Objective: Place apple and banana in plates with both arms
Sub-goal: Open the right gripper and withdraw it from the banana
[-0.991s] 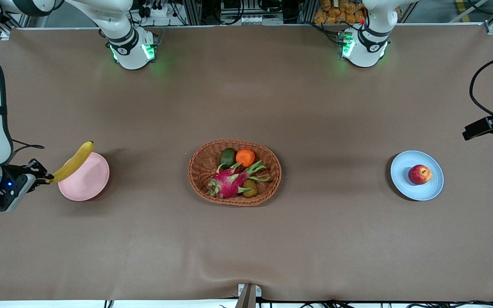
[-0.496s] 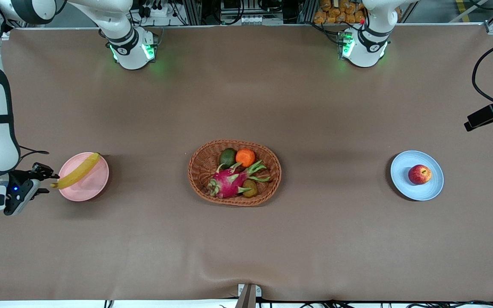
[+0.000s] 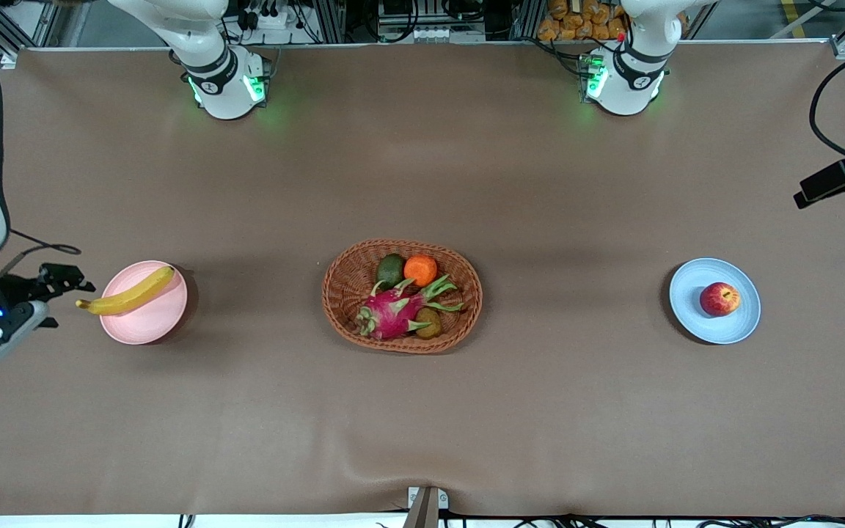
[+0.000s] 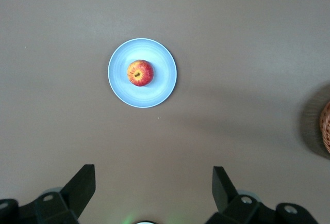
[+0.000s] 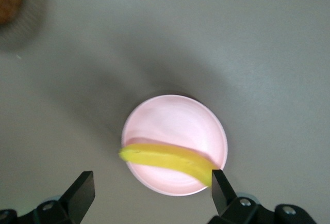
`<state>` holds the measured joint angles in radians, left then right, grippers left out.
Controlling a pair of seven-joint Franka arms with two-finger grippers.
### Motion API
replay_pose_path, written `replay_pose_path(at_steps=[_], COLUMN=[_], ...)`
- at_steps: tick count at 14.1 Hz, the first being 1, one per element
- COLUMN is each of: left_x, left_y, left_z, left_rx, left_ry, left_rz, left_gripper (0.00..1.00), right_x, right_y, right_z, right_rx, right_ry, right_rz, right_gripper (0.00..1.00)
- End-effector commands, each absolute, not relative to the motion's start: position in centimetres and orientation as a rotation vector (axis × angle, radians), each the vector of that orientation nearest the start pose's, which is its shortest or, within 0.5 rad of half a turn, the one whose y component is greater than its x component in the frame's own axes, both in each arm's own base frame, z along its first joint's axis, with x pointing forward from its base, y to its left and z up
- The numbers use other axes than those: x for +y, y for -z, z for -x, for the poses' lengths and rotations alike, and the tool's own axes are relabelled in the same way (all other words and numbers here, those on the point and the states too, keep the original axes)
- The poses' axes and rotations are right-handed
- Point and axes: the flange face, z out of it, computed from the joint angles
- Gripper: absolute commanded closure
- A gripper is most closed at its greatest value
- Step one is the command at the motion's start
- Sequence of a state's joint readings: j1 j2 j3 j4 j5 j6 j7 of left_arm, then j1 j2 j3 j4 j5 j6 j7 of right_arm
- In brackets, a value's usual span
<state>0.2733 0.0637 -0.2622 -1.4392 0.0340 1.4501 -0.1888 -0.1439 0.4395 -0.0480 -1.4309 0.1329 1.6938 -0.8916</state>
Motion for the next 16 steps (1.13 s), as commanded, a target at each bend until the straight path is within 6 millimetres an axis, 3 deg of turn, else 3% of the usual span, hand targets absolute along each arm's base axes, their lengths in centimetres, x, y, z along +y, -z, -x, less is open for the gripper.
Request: replay_pose_path(at_steps=[1,4,8,11,13,16], left_x=[-0.1,0.1,-0.3,-1.0,-0.9,-0.8], left_y=[-65.5,-66.1,-66.5,-66.3,-66.2,-66.2], left_z=[-53.9,-53.0,-52.6,-52.8,-53.0,-52.9], left_rx=[-0.263,-0.272,-0.256,-0.234,-0.235,-0.239], left_ry=[-0.101,-0.102,-0.092,-0.097,-0.096,-0.096], left_rz=[3.116,3.118,3.118,3.119,3.113,3.114], left_gripper=[0.0,0.0,0.0,0.0,0.0,0.0], right_x=[-7.6,-4.6,-4.1,-4.2,-3.4,-2.1], right_y=[-48.3,-54.3,-60.0,-62.3,-63.2,-64.1], right_z=[-63.3,-60.0,-56.2,-53.2,-51.2,-50.5], right_rx=[-0.787,-0.555,-0.403,-0.333,-0.131,-0.041], right_ry=[-0.193,-0.231,-0.178,-0.17,-0.194,-0.19], right_rz=[2.869,2.978,3.02,3.028,3.047,3.066], right_gripper=[0.0,0.0,0.0,0.0,0.0,0.0])
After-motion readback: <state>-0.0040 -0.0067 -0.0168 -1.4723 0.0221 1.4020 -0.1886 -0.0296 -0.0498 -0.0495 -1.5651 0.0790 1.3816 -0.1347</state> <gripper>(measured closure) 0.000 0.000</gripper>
